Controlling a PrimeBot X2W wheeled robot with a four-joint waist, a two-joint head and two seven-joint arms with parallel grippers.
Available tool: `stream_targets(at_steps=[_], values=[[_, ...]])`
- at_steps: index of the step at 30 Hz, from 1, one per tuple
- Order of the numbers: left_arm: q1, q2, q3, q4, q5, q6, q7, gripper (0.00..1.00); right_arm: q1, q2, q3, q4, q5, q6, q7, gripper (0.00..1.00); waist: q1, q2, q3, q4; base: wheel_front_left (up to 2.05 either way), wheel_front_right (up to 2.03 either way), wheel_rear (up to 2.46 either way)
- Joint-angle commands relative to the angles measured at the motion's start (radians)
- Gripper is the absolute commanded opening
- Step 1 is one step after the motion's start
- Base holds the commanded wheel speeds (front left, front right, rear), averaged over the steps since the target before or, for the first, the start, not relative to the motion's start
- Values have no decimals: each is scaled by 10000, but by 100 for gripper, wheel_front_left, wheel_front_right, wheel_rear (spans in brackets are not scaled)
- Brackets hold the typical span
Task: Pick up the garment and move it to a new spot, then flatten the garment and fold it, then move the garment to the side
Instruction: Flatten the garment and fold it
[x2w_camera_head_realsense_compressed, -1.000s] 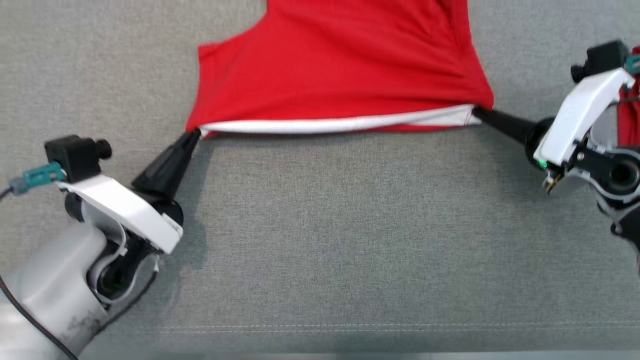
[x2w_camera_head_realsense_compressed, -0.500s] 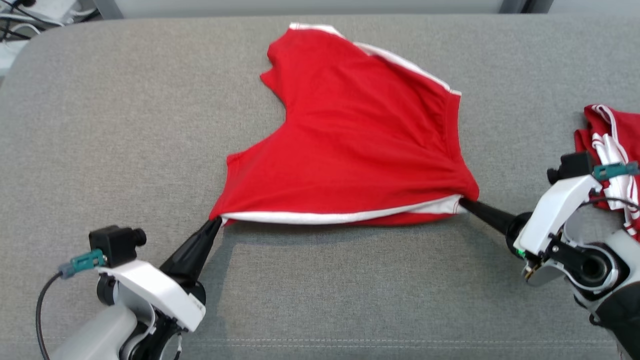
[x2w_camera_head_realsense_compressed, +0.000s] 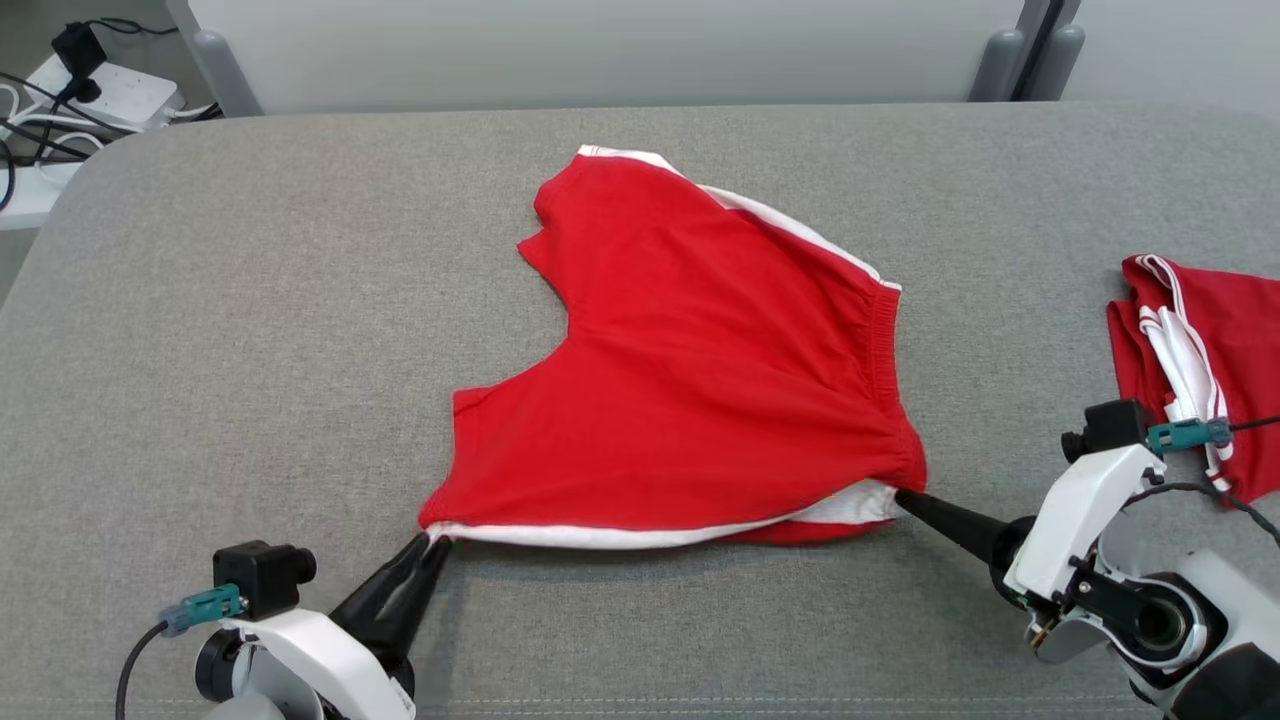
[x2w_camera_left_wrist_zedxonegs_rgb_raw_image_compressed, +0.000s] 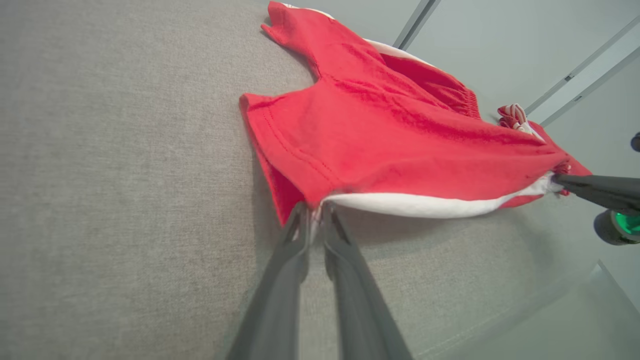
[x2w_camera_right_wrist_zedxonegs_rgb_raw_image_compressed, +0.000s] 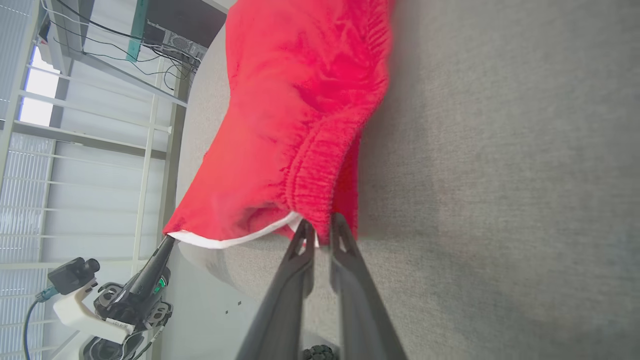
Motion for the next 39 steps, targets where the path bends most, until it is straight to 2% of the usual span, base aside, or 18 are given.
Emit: stream_targets(at_steps=[1,5,8,12,16,19,23,25,31,34,39], values=[[-62,213,319,118,228,-71,-133,100,227,-229,80,-275,-190,46,-266,100,0,-1,-102,-24,0,0,0],[72,170,556,337,465,-71,-133,100,432,-438,13,-482,-290,46,-563,100,0,-1,-249,-40,0,0,0],[297,128,1039,530,899,-71,-133,100,645,-707,-200,-681,-522,46,-1246,100,0,-1,-411,-71,0,0,0],[666,-95,2054,616,1587,-71,-133,100,790,-878,-557,-476,-1373,46,-2990,100,0,-1,-612,-105,0,0,0],[1042,-465,3329,535,2425,-71,-133,100,786,-626,-897,39,-2209,46,-4912,100,0,-1,-756,-144,0,0,0],[1285,-806,4270,302,3178,-71,-133,100,660,-426,-989,610,-3058,46,-5857,100,0,-1,-833,-170,0,0,0],[1630,-1329,5553,-444,4344,-71,-133,100,425,-16,-1553,1408,-4346,46,-6213,100,0,-1,-878,-208,0,0,0],[1826,-1620,6130,-690,4818,-71,-133,100,296,243,-2442,1552,-5253,46,-6229,100,0,-1,-873,-230,0,0,0],[2208,-2304,7281,-1046,5908,-71,-133,100,868,1321,-4784,1113,-8218,46,-6236,100,0,-1,-914,-246,0,0,0],[2406,-2591,7621,-1364,6238,-71,-133,100,1259,1914,-5537,896,-8984,46,-6237,100,0,-1,-956,-257,0,0,0],[2727,-3028,8306,-1497,6943,-71,-133,100,1769,2477,-6186,575,-10209,46,-6237,100,0,-1,-1048,-236,0,0,0]])
